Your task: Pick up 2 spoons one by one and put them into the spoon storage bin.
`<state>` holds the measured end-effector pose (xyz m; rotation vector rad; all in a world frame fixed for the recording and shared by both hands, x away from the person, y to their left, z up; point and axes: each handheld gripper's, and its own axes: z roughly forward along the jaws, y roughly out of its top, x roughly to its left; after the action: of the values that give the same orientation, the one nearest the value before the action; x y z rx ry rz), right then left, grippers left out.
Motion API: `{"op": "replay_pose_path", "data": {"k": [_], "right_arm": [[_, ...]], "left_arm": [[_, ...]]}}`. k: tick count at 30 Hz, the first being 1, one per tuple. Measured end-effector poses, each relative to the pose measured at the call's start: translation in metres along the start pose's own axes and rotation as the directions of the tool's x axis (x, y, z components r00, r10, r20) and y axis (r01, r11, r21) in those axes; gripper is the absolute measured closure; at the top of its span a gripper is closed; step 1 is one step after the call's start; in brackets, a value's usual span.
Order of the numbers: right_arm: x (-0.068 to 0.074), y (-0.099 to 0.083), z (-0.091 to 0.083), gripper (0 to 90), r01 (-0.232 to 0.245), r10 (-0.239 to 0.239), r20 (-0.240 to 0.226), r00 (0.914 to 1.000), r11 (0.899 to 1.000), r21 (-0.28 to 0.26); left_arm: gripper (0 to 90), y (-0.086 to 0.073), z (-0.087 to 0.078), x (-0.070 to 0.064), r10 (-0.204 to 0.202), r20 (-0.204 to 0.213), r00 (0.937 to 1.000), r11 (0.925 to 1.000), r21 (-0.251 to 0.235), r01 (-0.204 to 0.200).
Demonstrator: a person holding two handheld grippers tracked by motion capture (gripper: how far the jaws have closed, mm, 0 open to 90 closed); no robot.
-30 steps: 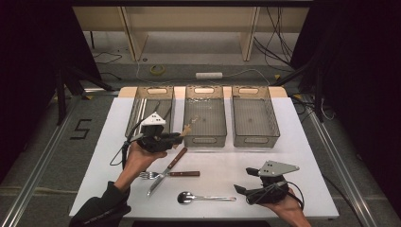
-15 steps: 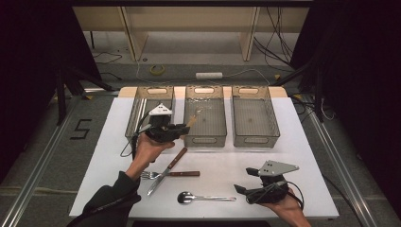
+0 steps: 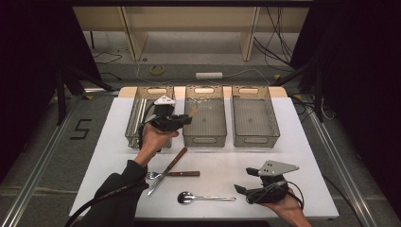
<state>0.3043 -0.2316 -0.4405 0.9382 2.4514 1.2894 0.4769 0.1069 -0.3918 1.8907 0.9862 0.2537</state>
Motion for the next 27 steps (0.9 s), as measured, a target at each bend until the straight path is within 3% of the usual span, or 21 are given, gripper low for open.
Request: {"op": "replay_pose_path", "data": {"k": [5,8,11,13,16,19,27], "right_arm": [[-0.001,0.000,-0.001,26.6,0.002,-0.002,0.002,1.0000,1.000,0.001],[-0.001,-0.001,-0.001,26.6,-0.001,0.001,0.000,1.0000,1.000,0.003],[0.000,0.000,0.000,26.6,-0.001,0.001,-0.001,1.0000,1.000,0.001],[0.000,0.000,0.000,26.6,0.000,0.000,-0.001,1.0000,1.000,0.004],[0.000,0.000,0.000,26.6,0.001,-0.001,-0.002,1.0000,1.000,0.000],[0.000,0.000,0.000,26.6,-0.001,0.001,-0.002,1.0000,1.000,0.003],[-0.001,-0.001,-0.001,26.6,-0.002,0.002,-0.004,1.0000,1.000,0.000]], "left_arm": [[74.7,0.002,0.009,0.006,-0.021,-0.008,0.9998,0.9998,0.007,0.021],[74.7,0.004,0.012,0.010,-0.052,0.008,0.9986,0.9986,-0.006,0.052],[74.7,0.005,0.017,0.011,-0.045,-0.014,0.9989,0.9990,0.003,0.045],[74.7,0.005,0.020,0.013,-0.068,-0.006,0.9976,0.9977,0.000,0.069],[74.6,0.006,0.025,0.012,-0.062,-0.012,0.9980,0.9980,0.012,0.062],[74.6,0.005,0.030,0.012,-0.089,0.008,0.9960,0.9960,0.007,0.089],[74.4,0.004,0.041,0.009,-0.084,-0.005,0.9965,0.9960,0.029,0.084]]}}
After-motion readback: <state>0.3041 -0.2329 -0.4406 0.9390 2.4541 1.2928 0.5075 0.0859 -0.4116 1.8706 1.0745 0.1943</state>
